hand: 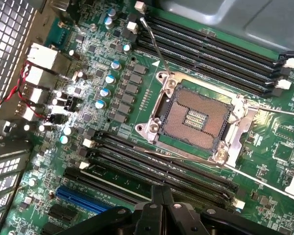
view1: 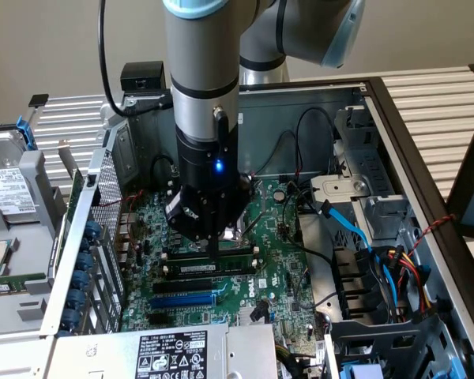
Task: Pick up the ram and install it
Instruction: 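Press down the ram until it locks into place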
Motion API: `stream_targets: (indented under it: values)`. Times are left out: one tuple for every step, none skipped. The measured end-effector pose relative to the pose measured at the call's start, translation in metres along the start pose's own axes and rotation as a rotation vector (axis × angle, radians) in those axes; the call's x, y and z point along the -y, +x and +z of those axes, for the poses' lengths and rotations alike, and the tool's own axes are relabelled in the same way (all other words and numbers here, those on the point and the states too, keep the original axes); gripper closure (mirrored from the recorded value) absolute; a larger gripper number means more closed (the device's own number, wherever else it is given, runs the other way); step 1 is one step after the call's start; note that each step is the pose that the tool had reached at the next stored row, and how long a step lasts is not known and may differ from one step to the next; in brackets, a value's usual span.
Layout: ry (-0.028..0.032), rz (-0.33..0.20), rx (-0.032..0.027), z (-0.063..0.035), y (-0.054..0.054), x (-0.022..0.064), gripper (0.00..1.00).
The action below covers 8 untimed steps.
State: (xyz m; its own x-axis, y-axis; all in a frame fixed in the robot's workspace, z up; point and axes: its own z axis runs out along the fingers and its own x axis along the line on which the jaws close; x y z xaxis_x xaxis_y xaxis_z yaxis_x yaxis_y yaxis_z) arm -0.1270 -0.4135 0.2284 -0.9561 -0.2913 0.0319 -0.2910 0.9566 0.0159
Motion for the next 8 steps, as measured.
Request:
stream_targets:
  values:
    - [-0.0004,0.017,0.0002,0.0002,0.0000,0.0000,0.89]
    - [-0.0009,0.034,0.0004,0.0004,0.0000,0.0000,0.89]
    - [-0.0015,0.052,0.0007,0.0007,0.0000,0.0000,0.89]
    - [-0.0022,0.071,0.0011,0.0010,0.0000,0.0000,0.89]
    - [-0.0027,0.087,0.0014,0.0013,0.0000,0.0000,0.89]
    - [-0.0034,0.105,0.0018,0.0016,-0.0001,0.0000,0.89]
    - [-0.0040,0.123,0.0021,0.0019,-0.0001,0.0000,0.89]
    - [-0.0045,0.139,0.0023,0.0020,-0.0001,0.0000,0.89]
